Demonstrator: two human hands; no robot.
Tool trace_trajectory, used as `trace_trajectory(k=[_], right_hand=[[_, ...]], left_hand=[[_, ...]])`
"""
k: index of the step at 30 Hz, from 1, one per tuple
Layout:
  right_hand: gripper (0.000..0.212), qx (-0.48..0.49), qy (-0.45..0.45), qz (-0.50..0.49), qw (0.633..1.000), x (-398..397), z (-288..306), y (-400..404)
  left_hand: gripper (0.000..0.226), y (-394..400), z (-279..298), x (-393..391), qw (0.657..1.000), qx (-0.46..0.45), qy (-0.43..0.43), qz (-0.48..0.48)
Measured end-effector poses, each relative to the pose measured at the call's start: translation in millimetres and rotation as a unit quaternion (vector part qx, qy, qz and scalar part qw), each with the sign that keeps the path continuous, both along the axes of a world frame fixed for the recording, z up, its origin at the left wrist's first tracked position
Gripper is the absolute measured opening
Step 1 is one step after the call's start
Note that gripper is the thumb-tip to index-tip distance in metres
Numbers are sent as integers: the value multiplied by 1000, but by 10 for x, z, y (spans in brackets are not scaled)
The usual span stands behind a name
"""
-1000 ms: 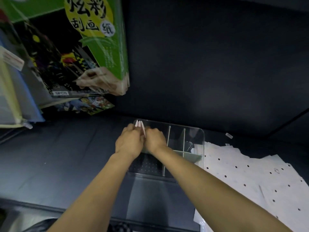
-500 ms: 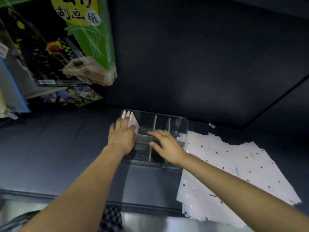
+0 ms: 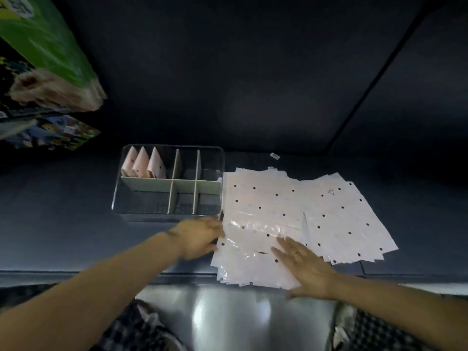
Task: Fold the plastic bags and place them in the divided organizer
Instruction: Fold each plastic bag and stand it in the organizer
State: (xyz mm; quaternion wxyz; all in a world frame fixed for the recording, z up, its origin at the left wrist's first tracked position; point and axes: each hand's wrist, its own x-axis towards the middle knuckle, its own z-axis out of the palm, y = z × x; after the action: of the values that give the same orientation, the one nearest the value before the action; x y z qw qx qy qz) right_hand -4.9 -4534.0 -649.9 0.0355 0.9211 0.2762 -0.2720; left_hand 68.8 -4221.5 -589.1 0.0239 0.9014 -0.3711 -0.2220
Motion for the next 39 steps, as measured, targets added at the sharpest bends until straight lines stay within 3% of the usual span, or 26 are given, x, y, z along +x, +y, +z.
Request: trace_trajectory(k=[5, 8, 11, 14, 18, 20, 21, 24, 26, 28, 31, 35, 37, 39], right_hand=[[82, 17, -17, 65, 998, 116, 28, -151], [55, 34, -115, 141, 983, 227, 103, -264], [50, 28, -67, 180, 981, 312, 58, -333], [29, 127, -71, 118, 982, 327, -19, -374], [24, 225, 36, -72, 971, 246, 119, -346], [15, 306, 50, -163, 937, 205, 270, -332], [21, 352, 58, -210, 910, 203, 320, -348], [27, 476, 51, -330, 814, 299, 427, -344], [27, 523, 11, -391, 757, 468, 392, -301], [26, 520, -30, -443, 730, 672, 304, -270], [29, 469, -94, -481, 735, 973, 173, -251], [33, 387, -137, -519, 750, 1292, 20, -244], [33, 343, -147, -525, 765, 1373, -70, -238], [32, 303, -144, -529, 780, 1395, -149, -243]], left_hand=[[64, -199, -350, -170, 993, 78, 86, -34], [72, -278, -390, -148, 989, 88, 115, -41], [75, -292, -383, -89, 987, 88, 121, -59], [78, -269, -382, -16, 986, 70, 133, -78], [86, -253, -362, 53, 987, 7, 144, -75], [84, -259, -297, 49, 986, -37, 157, -46], [78, -270, -255, 29, 982, -77, 172, -13], [56, -324, -178, -61, 925, -308, 167, 146], [49, -390, -150, -121, 878, -423, 44, 221], [46, -512, -143, -107, 855, -462, -105, 212], [41, -737, -259, -22, 875, -421, -213, 112], [52, -970, -578, 60, 953, -222, -198, 63], [60, -1000, -733, 95, 972, -126, -192, 46], [64, -977, -857, 112, 980, -92, -174, 37]])
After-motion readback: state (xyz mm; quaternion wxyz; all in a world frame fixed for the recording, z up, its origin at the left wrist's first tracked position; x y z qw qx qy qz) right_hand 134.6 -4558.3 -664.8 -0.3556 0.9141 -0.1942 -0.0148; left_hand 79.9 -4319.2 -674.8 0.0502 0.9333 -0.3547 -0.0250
